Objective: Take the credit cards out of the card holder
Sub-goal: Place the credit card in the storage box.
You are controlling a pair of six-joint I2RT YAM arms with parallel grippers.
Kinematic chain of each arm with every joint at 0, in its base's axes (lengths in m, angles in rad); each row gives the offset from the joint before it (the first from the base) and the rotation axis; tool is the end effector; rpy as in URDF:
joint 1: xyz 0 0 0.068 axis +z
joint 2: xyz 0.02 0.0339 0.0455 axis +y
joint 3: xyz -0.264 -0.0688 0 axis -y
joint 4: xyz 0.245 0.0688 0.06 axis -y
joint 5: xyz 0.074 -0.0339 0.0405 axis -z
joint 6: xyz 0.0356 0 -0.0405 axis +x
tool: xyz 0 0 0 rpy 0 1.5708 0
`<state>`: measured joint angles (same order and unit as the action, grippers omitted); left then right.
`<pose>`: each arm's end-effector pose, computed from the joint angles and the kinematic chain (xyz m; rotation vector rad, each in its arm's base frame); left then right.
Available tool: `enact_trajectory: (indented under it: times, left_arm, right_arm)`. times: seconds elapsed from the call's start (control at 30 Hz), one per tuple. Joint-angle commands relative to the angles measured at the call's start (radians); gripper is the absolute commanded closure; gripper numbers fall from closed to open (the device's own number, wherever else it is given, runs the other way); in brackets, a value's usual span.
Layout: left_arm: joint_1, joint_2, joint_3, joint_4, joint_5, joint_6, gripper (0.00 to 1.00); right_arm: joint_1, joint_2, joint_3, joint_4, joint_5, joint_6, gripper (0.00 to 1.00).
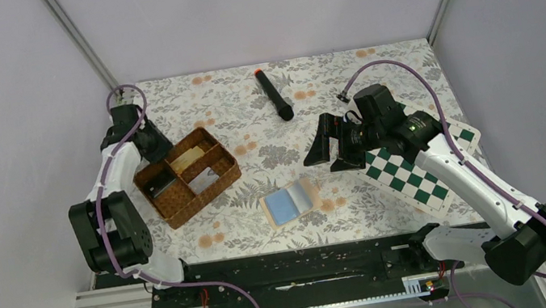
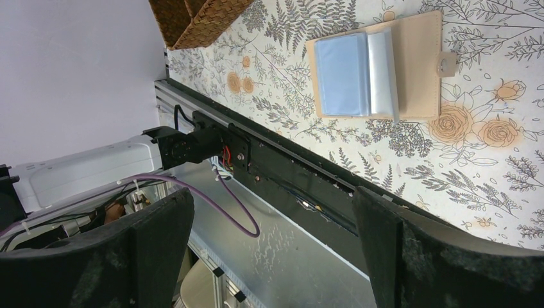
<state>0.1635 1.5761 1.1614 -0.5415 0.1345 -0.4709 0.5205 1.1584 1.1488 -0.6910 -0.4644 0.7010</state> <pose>0.3292 0.0495 0.2444 -0.7404 2.4293 -0.2924 0.2009 0.1335 0.3448 -0.0473 2.4597 1.1256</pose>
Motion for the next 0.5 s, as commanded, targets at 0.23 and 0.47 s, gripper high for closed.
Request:
enact_trajectory:
  times: [0.23,0.47]
  left_arm:
    - [-0.107,0.027,0.109,0.013,-0.027,0.086,0.69]
    - [-0.127,0.101,0.088,0.036,-0.045,0.142,0.72]
  right_arm:
    - [-0.005,0.02,0.045,0.002,-0.008,0.015,0.01]
    - [-0.005,0.038,0.067,0.003,0.001,0.023,0.0]
